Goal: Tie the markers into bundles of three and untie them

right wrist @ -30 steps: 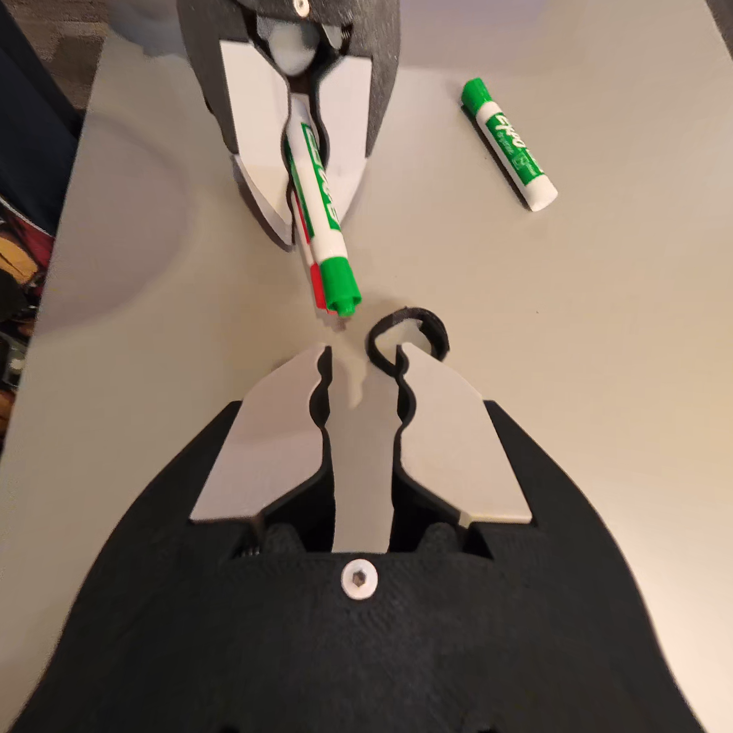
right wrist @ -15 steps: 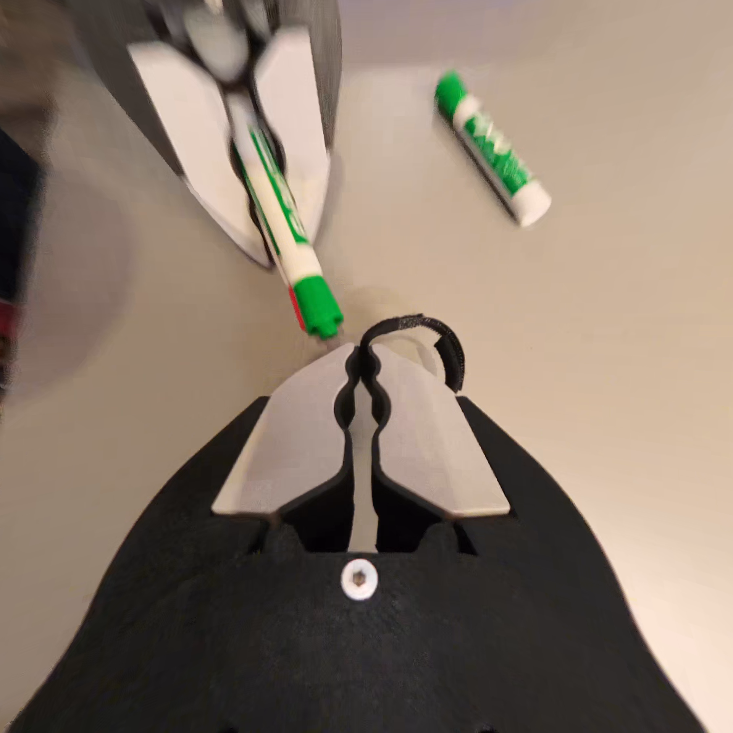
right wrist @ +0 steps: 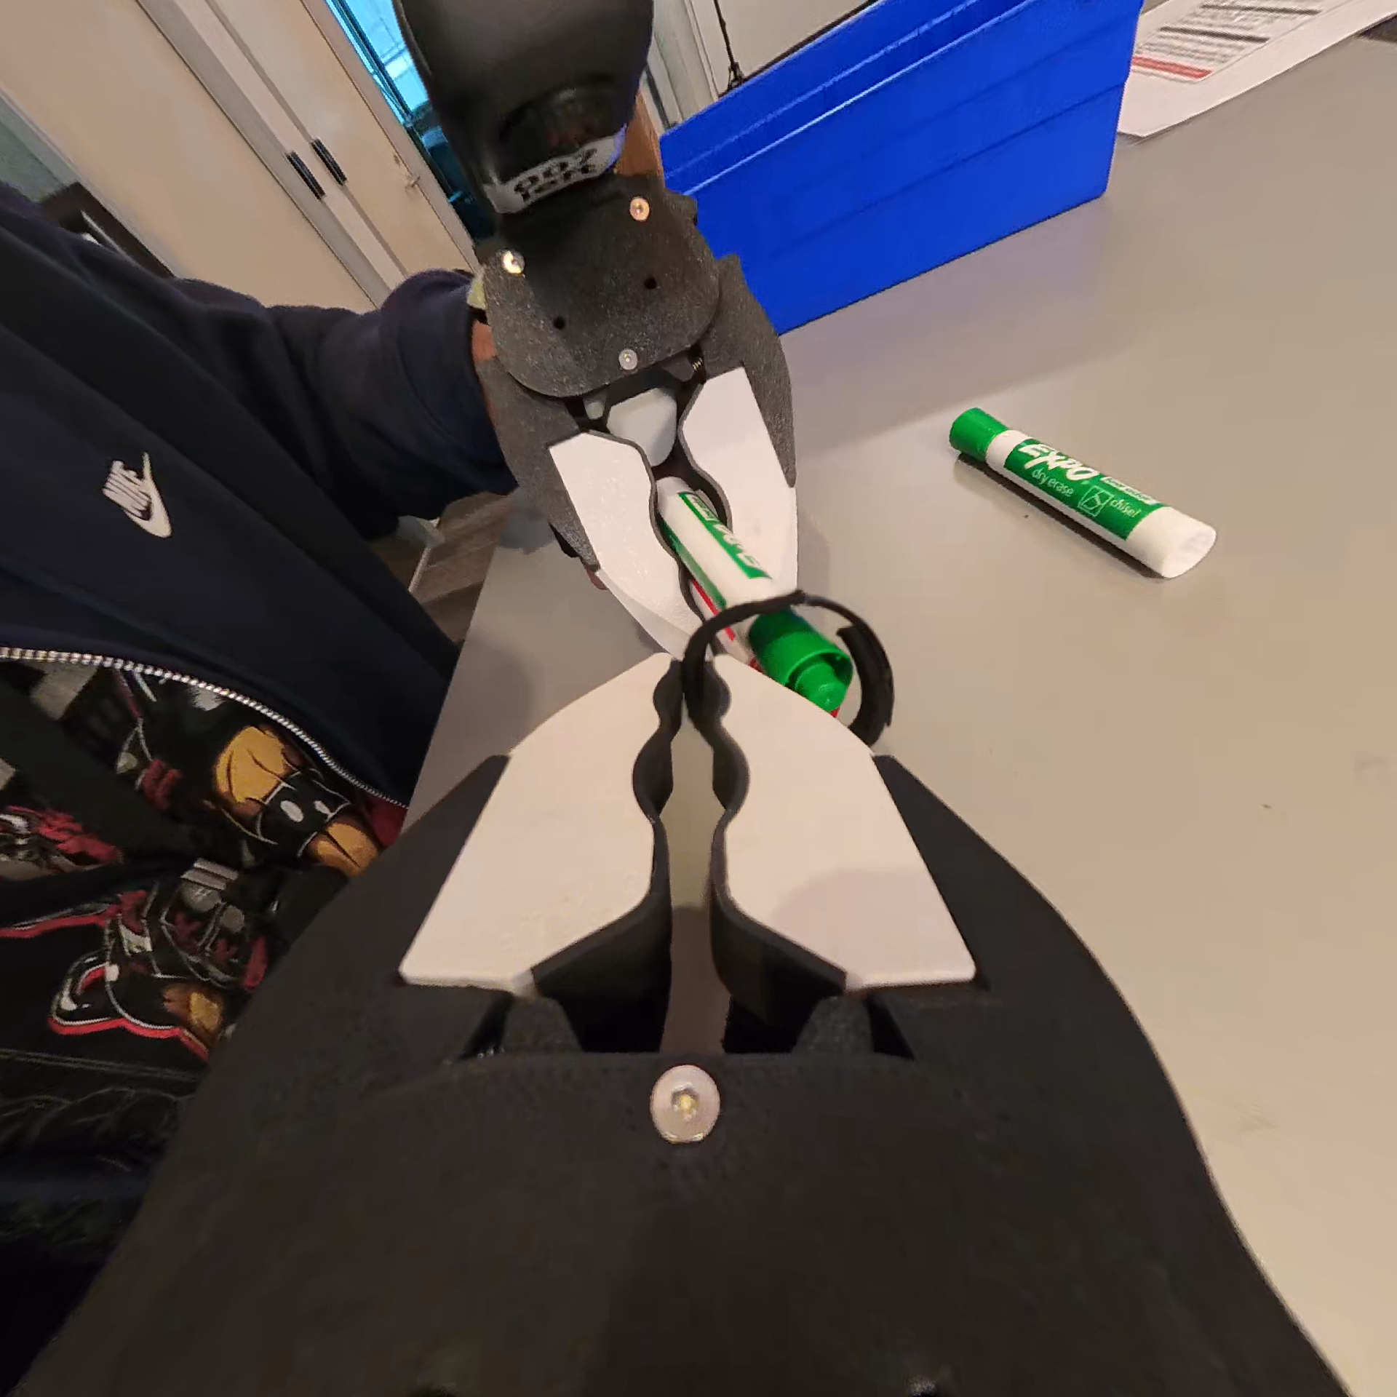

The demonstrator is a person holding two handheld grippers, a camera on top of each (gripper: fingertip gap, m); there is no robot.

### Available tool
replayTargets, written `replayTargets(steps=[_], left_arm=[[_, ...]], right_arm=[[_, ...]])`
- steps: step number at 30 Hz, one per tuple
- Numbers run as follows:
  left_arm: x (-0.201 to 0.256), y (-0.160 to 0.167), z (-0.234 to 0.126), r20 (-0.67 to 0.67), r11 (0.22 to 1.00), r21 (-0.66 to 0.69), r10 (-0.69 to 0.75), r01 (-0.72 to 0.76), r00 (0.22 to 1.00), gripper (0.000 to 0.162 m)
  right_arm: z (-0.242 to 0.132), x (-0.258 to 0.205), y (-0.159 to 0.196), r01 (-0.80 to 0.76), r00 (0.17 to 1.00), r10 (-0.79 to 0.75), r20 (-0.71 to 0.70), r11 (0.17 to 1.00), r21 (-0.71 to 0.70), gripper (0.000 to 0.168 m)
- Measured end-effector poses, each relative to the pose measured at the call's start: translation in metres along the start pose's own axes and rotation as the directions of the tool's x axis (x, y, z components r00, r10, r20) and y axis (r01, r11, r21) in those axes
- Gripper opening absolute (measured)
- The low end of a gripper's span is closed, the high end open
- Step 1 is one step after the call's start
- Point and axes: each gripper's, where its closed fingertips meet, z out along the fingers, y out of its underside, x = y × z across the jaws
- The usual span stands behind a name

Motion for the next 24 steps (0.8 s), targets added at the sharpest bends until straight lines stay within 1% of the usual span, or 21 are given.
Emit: replayTargets(steps=[2,5,8,10,14,18,21,24], left_arm=[[-0.002,-0.001,-0.001,0.008,1.0,0.013,-0.011,0.011,1.0,0.018],[-0.004,-0.004,-0.004,-0.001,0.998,0.048,-0.034,0.034,0.999,0.018],[-0.004,-0.007,-0.005,-0.015,0.996,0.073,-0.048,0.049,0.999,0.018],[-0.003,-0.008,-0.004,-0.021,0.996,0.076,-0.047,0.049,0.999,0.018],[-0.003,-0.009,-0.002,-0.026,0.997,0.064,-0.049,0.05,0.998,0.018],[0.0,-0.01,0.001,-0.046,0.997,0.054,-0.061,0.063,0.997,0.018],[0.0,-0.01,0.004,-0.043,0.997,0.044,-0.064,0.066,0.997,0.018],[0.001,-0.012,0.002,-0.055,0.996,0.055,-0.071,0.074,0.996,0.018]], right_arm=[[0.003,0.001,0.0,0.039,0.999,-0.04,-0.031,0.999,-0.01,0.009],[0.004,0.001,-0.004,0.164,0.979,-0.167,-0.115,0.986,-0.037,0.021],[0.003,0.001,-0.006,0.285,0.932,-0.3,-0.205,0.953,-0.1,0.029],[0.001,-0.001,-0.007,0.343,0.898,-0.371,-0.237,0.927,-0.148,0.031],[-0.007,0.006,-0.006,0.394,0.834,-0.45,-0.318,0.891,-0.227,0.031],[-0.004,0.004,-0.003,0.422,0.807,-0.489,-0.332,0.87,-0.255,0.032],[0.0,0.004,0.002,0.47,0.766,-0.551,-0.33,0.832,-0.296,0.039],[-0.004,0.003,-0.001,0.503,0.738,-0.575,-0.352,0.817,-0.281,0.043]])
